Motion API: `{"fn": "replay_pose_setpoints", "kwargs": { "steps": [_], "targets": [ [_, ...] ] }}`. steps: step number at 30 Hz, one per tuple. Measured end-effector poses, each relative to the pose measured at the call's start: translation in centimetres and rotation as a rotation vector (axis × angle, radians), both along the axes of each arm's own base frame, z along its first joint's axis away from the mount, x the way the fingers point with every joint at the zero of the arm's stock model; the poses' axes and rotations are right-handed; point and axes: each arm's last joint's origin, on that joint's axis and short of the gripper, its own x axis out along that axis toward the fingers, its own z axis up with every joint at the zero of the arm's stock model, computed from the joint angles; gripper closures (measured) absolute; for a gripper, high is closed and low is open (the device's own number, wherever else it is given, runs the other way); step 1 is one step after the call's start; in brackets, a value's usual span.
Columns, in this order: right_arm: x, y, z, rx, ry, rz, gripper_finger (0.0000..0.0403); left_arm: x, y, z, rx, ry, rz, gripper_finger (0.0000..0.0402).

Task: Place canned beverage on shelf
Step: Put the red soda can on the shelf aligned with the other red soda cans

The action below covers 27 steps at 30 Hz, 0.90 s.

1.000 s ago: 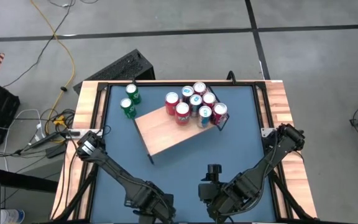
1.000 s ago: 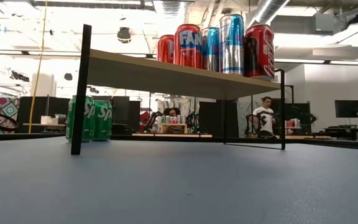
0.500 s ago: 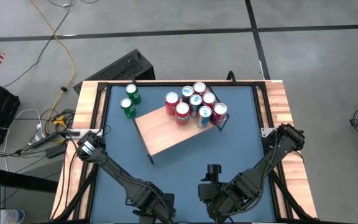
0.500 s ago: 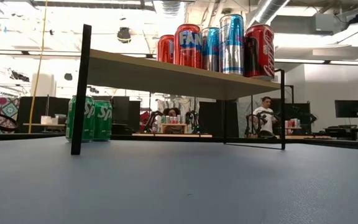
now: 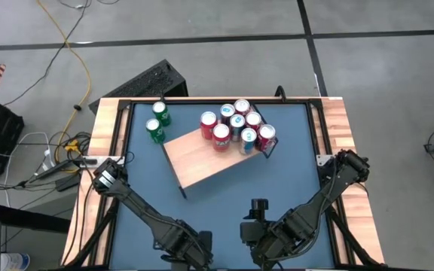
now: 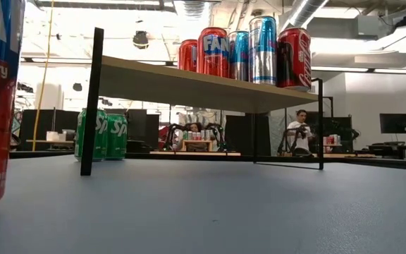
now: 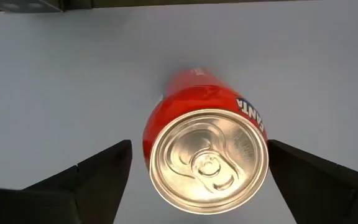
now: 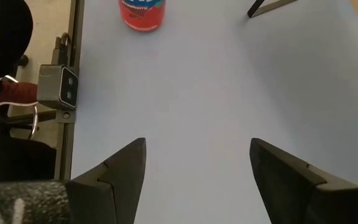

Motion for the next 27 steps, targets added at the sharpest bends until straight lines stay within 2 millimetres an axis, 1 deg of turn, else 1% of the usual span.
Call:
{"fn": "replay_pose_setpoints", "kwargs": {
  "steps": [4, 8, 10, 13, 17, 19, 22, 24, 27],
  "targets": [
    [0.0, 0.0, 0.0, 0.003, -0.003, 0.0, 0.0129, -0.2, -0.1, 0.0, 0.028, -0.013, 0.021, 0.0031],
    [0.1, 0.1, 0.0, 0.005, -0.007, 0.002, 0.0129, -0.9, -0.7, 0.0, 0.159, -0.093, -0.013, 0.0034],
    [0.2, 0.1, 0.1, -0.004, -0.012, 0.024, 0.0129, -1.2, -1.0, 0.3, 0.214, -0.133, 0.002, 0.0037],
    [0.4, 0.1, 0.5, -0.015, -0.039, 0.078, 0.0129, -1.7, -1.3, 1.3, 0.239, -0.186, 0.126, 0.004],
    [1.3, -0.3, 1.8, -0.015, -0.093, 0.138, 0.0129, -2.3, -2.0, 2.6, 0.248, -0.275, 0.252, 0.004],
    [1.9, -0.5, 2.2, 0.006, -0.125, 0.166, 0.0129, -2.6, -2.4, 3.0, 0.264, -0.342, 0.305, 0.004],
    [2.8, -0.3, 2.7, 0.014, -0.19, 0.268, 0.0129, -3.2, -3.0, 3.7, 0.299, -0.472, 0.428, 0.004],
    [3.4, 0.0, 2.8, -0.01, -0.256, 0.341, 0.0129, -3.9, -3.4, 4.3, 0.304, -0.531, 0.479, 0.004],
    [4.1, 0.2, 2.7, -0.019, -0.321, 0.44, 0.0129, -5.4, -4.2, 5.6, 0.291, -0.592, 0.554, 0.0041]
  ]
}}
